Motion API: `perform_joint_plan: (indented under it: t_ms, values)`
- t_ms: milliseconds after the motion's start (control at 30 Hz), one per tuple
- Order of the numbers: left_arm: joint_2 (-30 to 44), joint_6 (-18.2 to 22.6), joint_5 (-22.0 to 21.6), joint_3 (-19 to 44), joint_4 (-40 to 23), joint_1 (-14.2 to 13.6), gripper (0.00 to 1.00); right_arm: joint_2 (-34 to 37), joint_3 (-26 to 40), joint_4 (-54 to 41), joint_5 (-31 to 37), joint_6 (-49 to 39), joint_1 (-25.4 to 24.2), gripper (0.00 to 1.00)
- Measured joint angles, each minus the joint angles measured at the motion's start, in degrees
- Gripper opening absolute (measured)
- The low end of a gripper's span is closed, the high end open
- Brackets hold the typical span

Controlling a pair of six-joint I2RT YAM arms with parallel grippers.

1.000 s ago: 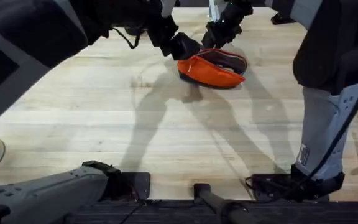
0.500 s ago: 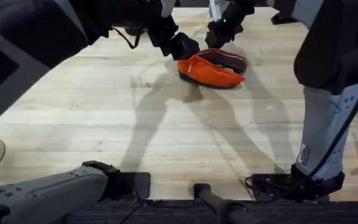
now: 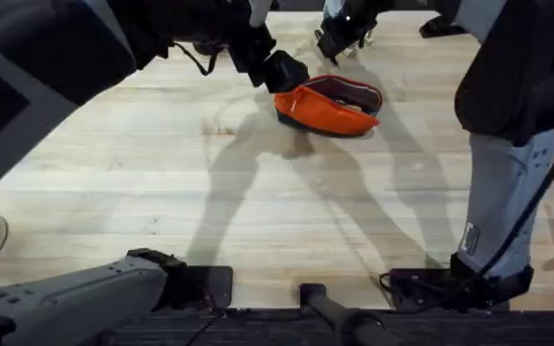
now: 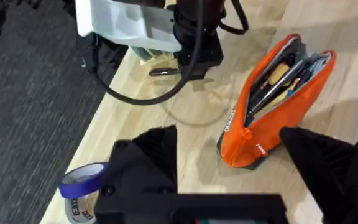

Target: Unzip the bag, pick up the pens from the table one at a time and place them inside, then zip the bag closed.

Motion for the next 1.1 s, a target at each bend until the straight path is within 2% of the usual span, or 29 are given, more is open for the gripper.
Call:
perform_joint_plan:
  t_ms: [567, 933, 1100]
  values:
    - [0.0, 0.0, 0.0, 0.0, 0.0, 0.0, 0.994, 0.0, 0.6, 1.1, 0.0, -8.1, 0.0, 0.031]
    - [0.0, 0.0, 0.0, 0.0, 0.0, 0.0, 0.993, -0.1, 11.5, 0.8, 0.0, -9.4, -0.7, 0.031]
    - [0.0, 0.0, 0.0, 0.0, 0.0, 0.0, 0.993, -2.7, 12.6, -4.8, 0.0, -11.1, -1.0, 0.031]
